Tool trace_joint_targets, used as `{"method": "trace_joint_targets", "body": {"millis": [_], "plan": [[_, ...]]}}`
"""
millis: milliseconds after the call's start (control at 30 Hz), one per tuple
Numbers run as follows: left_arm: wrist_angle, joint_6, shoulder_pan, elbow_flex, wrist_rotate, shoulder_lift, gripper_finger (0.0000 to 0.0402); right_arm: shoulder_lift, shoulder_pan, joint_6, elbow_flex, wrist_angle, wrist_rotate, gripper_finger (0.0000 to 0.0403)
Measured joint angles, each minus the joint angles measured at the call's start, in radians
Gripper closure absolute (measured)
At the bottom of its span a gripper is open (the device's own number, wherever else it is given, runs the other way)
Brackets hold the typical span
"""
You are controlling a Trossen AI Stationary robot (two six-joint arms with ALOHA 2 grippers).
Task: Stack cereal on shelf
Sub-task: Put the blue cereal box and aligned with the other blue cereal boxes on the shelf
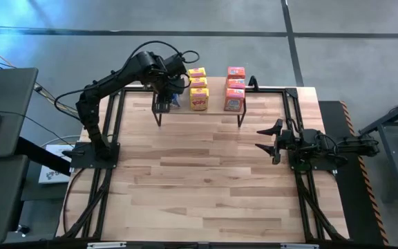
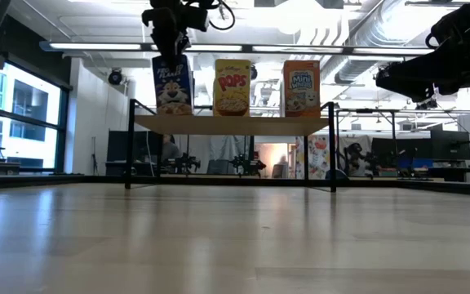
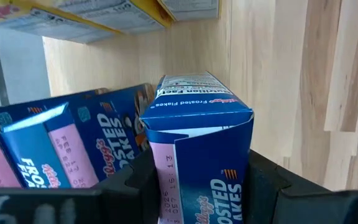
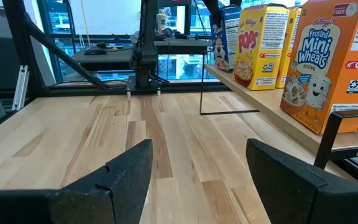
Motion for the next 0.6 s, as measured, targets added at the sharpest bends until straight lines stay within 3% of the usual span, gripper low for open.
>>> {"method": "trace_joint_targets", "body": {"millis": [233, 600], "plan": [[0.018, -0.002, 0.0, 0.0, 0.0, 0.0, 0.0251, 0.0, 0.0, 0.0, 0.0, 0.0, 0.0, 0.0151], [0.025, -0.001, 0.012, -0.015, -0.004, 0.001, 0.0211, 0.0, 0.0, 0.0, 0.0, 0.0, 0.0, 0.0151]]}}
